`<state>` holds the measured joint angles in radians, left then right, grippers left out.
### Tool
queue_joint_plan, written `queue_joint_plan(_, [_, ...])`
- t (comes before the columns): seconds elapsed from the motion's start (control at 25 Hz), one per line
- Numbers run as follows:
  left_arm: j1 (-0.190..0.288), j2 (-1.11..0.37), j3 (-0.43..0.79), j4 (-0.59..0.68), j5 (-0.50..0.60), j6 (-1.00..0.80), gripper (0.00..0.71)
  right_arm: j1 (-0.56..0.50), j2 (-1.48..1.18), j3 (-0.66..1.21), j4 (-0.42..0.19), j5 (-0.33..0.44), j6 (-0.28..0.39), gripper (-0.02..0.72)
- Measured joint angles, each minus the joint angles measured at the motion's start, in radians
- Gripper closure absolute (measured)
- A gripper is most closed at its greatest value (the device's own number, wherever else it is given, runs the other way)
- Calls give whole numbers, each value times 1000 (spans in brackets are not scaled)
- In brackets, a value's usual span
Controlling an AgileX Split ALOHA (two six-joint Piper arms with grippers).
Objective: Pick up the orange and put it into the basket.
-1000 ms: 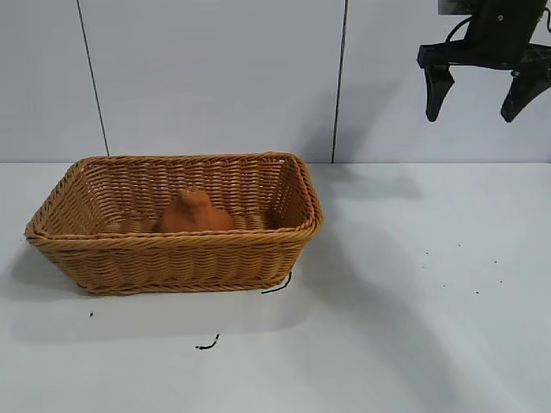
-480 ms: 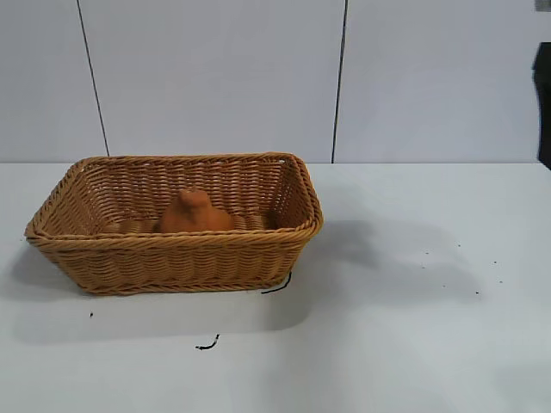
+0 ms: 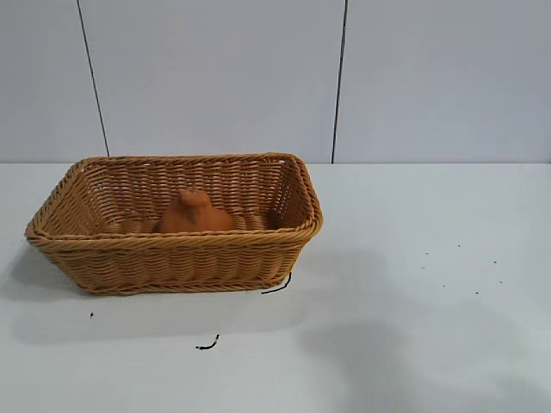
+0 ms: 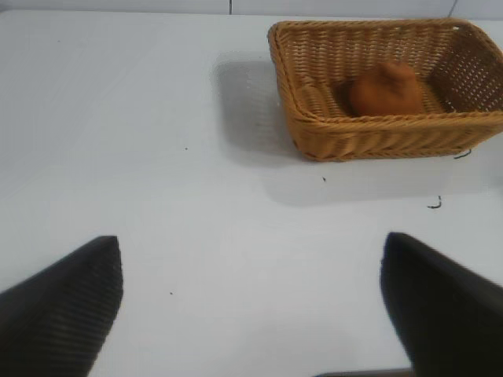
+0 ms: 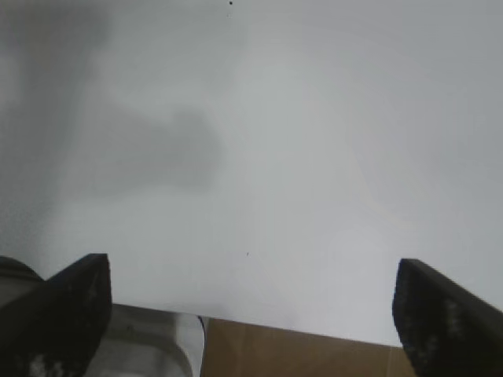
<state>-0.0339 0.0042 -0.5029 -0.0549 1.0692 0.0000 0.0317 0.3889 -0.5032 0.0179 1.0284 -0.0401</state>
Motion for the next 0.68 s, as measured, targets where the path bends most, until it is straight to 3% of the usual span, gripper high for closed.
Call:
queue_joint_plan(0.36, [0,0,0,0,0,0,71,0,-362,3,0,-6,0,8])
queue_joint_plan(0.68, [0,0,0,0,0,0,71,0,-392,3,0,-5,0,8])
